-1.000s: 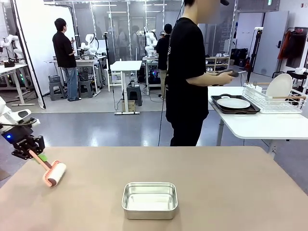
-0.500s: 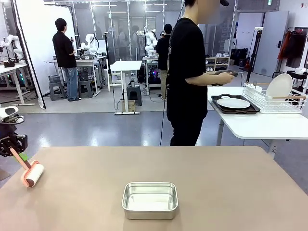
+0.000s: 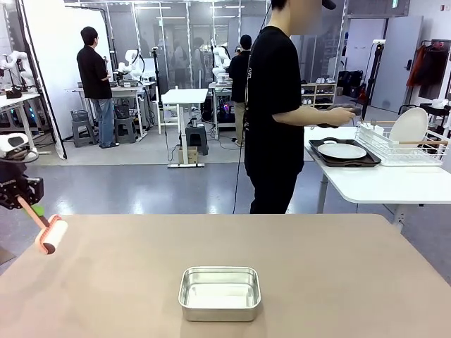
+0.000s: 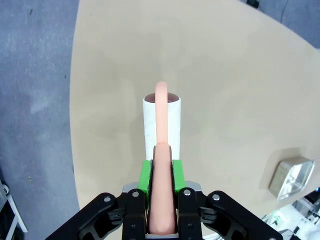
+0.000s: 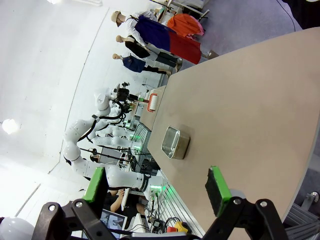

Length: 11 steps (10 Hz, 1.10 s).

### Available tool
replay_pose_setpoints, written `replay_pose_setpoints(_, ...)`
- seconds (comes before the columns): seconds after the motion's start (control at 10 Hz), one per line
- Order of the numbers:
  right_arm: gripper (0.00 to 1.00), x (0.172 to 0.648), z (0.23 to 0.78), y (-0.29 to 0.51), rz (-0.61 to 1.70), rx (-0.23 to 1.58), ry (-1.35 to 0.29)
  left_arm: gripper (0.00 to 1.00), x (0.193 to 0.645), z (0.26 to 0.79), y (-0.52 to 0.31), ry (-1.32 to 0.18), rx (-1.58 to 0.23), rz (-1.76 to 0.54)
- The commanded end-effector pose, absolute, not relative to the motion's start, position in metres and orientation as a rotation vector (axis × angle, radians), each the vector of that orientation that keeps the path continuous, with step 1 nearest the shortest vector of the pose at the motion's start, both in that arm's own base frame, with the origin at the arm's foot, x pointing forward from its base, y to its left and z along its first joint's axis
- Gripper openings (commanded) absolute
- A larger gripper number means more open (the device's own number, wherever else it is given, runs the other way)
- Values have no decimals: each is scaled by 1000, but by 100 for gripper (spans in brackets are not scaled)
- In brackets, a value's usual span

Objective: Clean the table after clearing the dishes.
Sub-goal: When the right (or left) Handle tray is removed, use the right hand (or left hand) to clean the right (or left) side of the table with the Lint Roller, then place the Lint Roller back on top of the Airtight Container.

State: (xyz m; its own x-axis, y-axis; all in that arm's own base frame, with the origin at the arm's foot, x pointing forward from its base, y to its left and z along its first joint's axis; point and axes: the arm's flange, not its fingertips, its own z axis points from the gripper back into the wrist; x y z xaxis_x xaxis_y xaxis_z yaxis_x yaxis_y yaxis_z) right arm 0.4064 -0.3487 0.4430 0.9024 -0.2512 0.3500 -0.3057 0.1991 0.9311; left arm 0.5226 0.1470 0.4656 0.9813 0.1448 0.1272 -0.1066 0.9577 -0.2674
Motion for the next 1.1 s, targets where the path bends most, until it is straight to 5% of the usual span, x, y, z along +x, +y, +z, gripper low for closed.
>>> replay_pose_setpoints(0.0, 100, 402, 444, -345, 47, 1374, -488, 21, 507, 486, 127, -124, -207, 163)
replay_pose_setpoints(0.3, 100, 402, 444, -345, 47, 1374, -488, 21, 494, 522, 93, -94, -207, 176)
replay_pose_setpoints(1.0, 100, 402, 444, -345, 47, 1374, -488, 21, 509, 507, 113, -146, -214, 150)
